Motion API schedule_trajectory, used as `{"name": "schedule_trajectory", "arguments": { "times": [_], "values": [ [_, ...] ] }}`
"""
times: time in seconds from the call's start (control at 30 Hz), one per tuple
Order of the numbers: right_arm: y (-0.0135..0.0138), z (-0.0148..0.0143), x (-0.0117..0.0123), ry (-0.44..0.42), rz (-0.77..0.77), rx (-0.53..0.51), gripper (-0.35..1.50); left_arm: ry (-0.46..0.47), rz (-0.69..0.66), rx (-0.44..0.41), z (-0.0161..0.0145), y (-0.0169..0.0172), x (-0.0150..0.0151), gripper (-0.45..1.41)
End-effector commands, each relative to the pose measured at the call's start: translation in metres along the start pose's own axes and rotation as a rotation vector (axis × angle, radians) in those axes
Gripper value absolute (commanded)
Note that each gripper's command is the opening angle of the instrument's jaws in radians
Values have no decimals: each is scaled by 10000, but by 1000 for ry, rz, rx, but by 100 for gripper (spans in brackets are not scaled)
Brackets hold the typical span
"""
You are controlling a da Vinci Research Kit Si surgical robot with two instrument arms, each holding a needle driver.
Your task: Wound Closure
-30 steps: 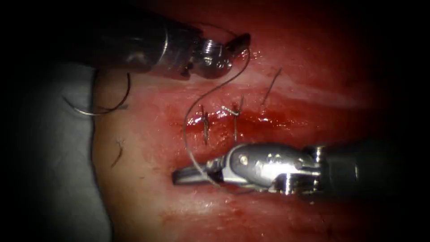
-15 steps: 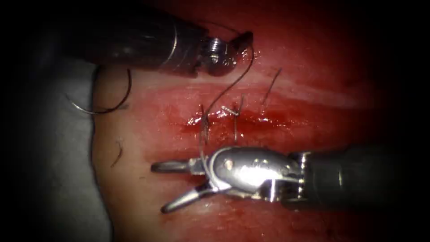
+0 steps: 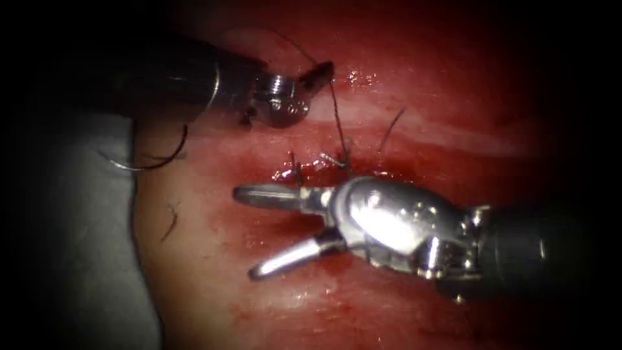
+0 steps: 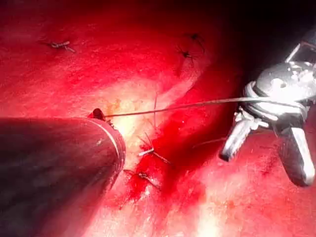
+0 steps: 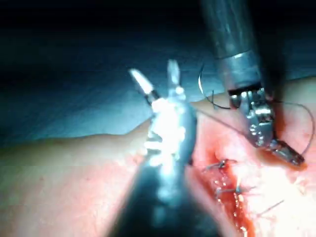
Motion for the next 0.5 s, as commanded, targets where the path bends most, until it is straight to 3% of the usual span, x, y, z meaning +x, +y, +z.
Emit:
{"name": "schedule_trajectory", "arguments": {
  "times": [0.03, 0.2, 0.33, 0.5],
  "values": [
    [3, -3, -7, 4, -3, -14, 96, 3, 1, -4, 1, 11, 2, -45],
    [23, -22, 3, 55, -14, -95, 100, -2, 9, -2, -23, 30, 5, -45],
    [33, -26, 12, 79, -22, -159, 118, -16, 15, 4, -42, 51, 15, -45],
    [34, -26, 16, 92, -24, -187, 118, -24, 13, 9, -53, 57, 22, -45]
  ]
}}
